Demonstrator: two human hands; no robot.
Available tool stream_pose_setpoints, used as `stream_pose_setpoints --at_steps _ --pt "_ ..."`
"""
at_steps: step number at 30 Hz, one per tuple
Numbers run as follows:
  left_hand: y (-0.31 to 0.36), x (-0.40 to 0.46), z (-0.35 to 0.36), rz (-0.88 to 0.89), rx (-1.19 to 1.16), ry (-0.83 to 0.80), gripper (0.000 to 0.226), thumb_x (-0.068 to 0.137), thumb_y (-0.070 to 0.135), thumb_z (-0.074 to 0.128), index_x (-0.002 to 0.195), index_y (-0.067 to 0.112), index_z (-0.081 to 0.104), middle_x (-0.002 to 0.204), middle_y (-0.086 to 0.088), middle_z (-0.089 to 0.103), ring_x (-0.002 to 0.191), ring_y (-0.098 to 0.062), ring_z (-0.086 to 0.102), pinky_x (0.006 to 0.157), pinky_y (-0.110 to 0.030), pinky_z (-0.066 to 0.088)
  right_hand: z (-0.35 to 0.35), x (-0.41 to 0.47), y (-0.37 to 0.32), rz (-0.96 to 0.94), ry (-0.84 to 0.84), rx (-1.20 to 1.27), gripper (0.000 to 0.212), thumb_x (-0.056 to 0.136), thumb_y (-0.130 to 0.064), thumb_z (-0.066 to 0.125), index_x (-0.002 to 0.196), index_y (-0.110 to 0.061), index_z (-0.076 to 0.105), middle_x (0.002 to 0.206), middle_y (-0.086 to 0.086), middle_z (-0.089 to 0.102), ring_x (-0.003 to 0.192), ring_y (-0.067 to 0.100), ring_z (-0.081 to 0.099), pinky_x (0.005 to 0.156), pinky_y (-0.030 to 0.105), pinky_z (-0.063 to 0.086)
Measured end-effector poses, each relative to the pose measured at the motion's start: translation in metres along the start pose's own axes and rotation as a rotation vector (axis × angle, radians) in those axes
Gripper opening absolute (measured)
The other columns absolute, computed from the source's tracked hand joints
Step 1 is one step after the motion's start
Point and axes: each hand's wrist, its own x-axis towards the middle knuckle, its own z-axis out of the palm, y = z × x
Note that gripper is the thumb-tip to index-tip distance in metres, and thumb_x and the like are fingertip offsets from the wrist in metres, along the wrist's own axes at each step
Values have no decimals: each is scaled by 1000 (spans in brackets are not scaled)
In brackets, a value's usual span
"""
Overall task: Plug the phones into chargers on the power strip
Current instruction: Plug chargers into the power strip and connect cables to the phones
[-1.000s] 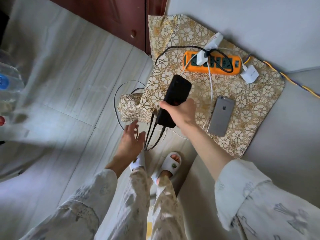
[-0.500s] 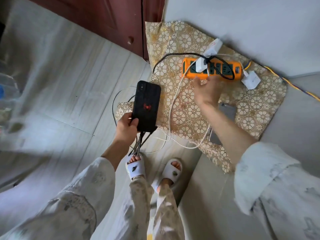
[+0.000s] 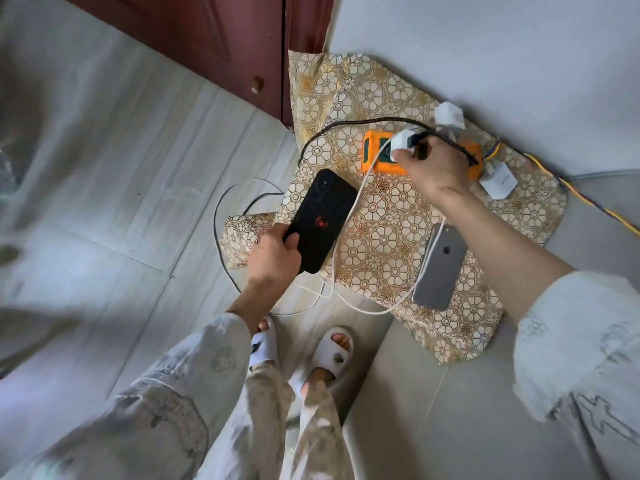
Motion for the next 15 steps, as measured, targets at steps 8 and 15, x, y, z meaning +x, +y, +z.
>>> stream_pose_setpoints --at_steps 8,15 --pt "3 8 3 -43 -116 203 24 90 11 49 113 4 51 117 -18 58 107 -33 52 87 -35 39 14 -35 4 -60 -183 -12 34 93 -29 48 75 -3 59 62 2 54 51 17 51 52 10 42" --pt "-2 4 7 65 22 210 39 85 18 60 119 8 45 123 -18 44 114 -34 42 95 -42 37 30 -26 -26 371 -279 804 14 90 -18 57 76 -18 59 84 7 65 79 17 62 78 31 51"
